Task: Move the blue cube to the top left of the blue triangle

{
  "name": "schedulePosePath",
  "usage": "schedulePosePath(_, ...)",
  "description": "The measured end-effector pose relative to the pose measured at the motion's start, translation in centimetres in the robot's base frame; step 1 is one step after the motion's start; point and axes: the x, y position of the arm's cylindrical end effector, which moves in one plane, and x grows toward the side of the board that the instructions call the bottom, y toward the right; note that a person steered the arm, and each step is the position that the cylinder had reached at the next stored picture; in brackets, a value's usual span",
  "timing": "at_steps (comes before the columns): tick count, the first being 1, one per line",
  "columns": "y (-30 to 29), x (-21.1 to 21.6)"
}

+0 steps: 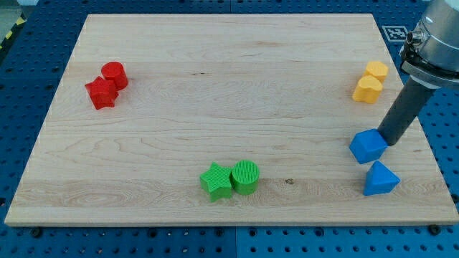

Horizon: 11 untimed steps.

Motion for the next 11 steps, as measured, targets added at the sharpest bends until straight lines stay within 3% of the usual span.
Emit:
schedulePosePath(2, 0.0, 0.3)
schedulePosePath(4, -11.4, -3.7)
schedulePosePath(5, -10.0, -4.0)
schedulePosePath(7, 4.0, -1.3)
schedulePosePath(8, 4.3, 1.4)
schedulePosePath(10, -4.9, 2.2)
schedulePosePath(11, -6.7, 1.3)
